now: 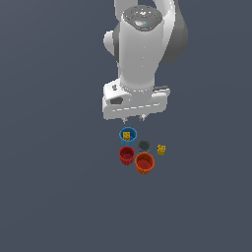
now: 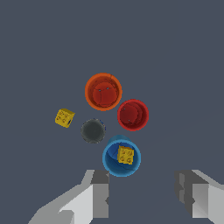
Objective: Pick up a designated object from a clutter of objects.
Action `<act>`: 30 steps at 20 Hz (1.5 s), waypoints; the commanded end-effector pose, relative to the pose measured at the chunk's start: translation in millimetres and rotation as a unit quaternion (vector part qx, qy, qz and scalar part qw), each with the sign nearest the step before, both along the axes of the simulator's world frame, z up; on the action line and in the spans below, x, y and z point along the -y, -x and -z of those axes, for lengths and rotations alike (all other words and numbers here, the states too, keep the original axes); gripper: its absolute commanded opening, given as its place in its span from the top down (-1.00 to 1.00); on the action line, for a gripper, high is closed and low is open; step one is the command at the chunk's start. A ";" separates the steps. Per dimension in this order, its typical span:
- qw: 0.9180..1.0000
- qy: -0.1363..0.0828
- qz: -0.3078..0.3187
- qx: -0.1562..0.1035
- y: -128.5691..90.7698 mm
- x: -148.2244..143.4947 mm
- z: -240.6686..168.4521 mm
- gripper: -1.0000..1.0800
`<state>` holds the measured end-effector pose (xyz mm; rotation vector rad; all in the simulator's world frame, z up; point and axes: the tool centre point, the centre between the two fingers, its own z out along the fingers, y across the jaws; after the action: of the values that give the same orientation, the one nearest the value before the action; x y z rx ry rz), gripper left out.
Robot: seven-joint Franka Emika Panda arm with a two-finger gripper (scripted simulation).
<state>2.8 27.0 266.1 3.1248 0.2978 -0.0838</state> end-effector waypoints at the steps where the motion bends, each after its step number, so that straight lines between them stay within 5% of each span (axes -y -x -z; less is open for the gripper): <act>1: 1.000 -0.001 -0.029 0.002 -6.2 -1.3 6.4 -0.23; 8: 0.992 -0.003 -0.126 0.010 -26.0 -6.3 28.2 -0.23; 15: 0.975 -0.006 -0.223 0.018 -44.7 -11.9 51.3 -0.23; 22: 0.948 -0.010 -0.317 0.026 -61.8 -18.2 75.6 -0.23; 30: 0.907 -0.014 -0.420 0.036 -79.5 -26.0 104.3 -0.23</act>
<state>79.0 51.5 167.3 2.7435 1.5241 0.0343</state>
